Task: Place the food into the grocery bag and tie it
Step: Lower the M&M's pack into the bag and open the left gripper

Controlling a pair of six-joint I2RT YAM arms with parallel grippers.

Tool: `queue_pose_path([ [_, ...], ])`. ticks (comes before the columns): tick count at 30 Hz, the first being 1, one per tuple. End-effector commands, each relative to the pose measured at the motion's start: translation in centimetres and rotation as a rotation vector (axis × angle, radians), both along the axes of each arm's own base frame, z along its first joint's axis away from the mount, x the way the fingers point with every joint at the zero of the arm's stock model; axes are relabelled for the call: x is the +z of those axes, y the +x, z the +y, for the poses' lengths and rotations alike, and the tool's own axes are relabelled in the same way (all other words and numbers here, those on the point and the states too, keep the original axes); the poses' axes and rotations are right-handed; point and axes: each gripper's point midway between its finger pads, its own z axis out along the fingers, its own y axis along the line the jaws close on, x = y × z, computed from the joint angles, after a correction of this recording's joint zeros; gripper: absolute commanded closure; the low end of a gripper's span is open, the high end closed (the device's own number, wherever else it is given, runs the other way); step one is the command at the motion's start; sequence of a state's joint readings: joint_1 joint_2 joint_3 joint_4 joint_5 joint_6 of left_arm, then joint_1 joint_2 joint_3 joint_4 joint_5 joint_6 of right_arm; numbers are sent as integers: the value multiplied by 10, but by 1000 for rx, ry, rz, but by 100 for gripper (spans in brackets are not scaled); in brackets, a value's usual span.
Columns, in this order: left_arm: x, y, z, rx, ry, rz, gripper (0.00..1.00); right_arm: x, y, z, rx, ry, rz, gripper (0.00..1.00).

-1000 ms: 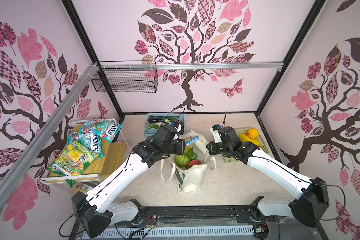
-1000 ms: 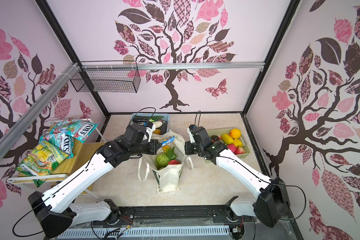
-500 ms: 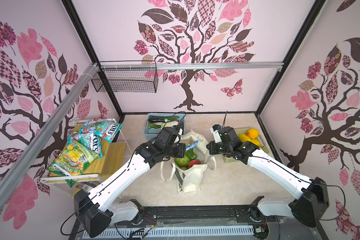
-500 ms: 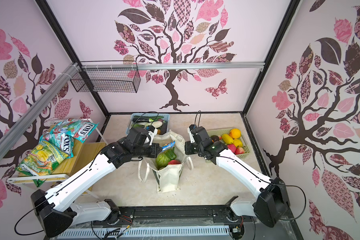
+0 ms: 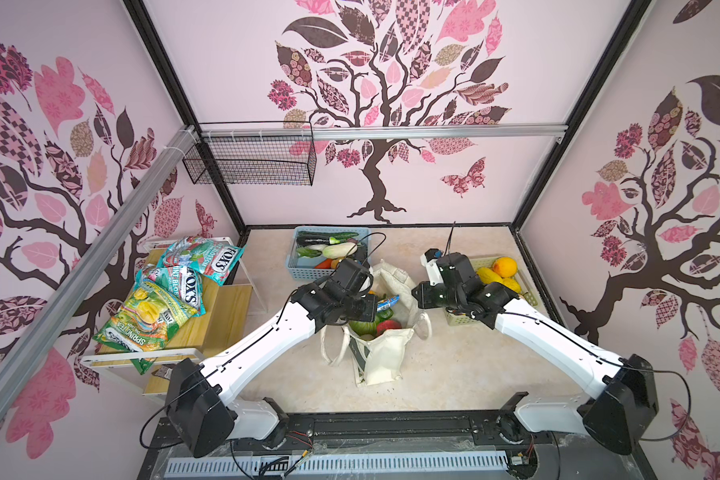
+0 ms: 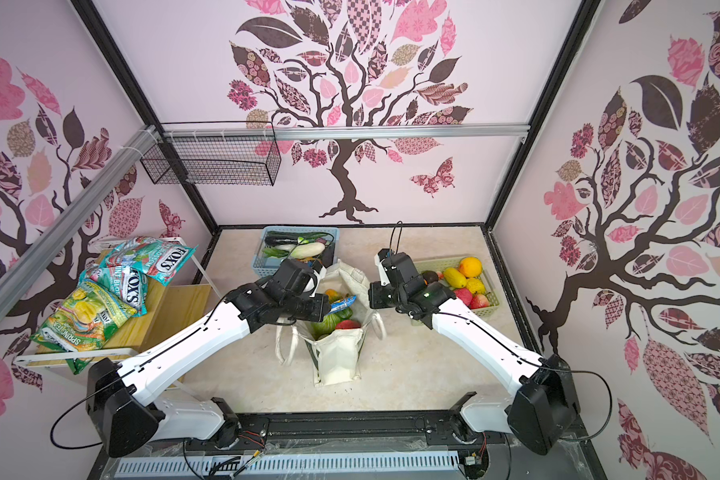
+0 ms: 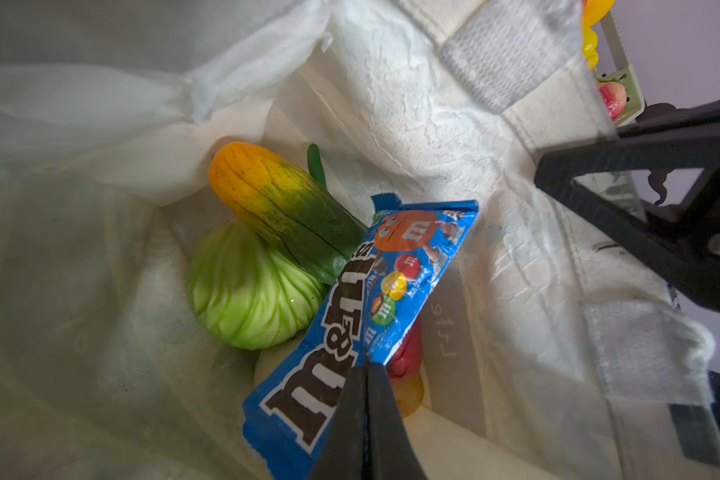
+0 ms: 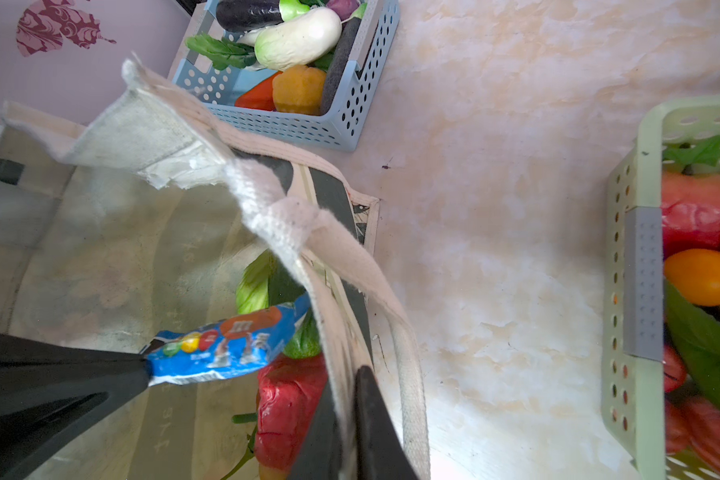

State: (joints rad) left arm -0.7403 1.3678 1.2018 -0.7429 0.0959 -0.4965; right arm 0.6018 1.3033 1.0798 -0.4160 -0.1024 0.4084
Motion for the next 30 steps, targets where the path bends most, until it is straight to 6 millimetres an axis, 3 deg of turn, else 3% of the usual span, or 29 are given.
queue_pose_path([
  [1,-11,-1,-5,-17,15,10,92,14,9,8,0,28,-26,89],
  [6,-23,0,-6,-16,30,28,90,12,8,6,0,23,-25,89],
  [14,-23,2,-7,1,30,31,66,8,5,2,-5,10,-22,88],
  [22,8,10,1,43,24,-47,50,4,4,0,-12,3,-16,88],
  [30,54,24,2,78,5,-146,43,-2,5,-7,-56,-14,-9,89],
])
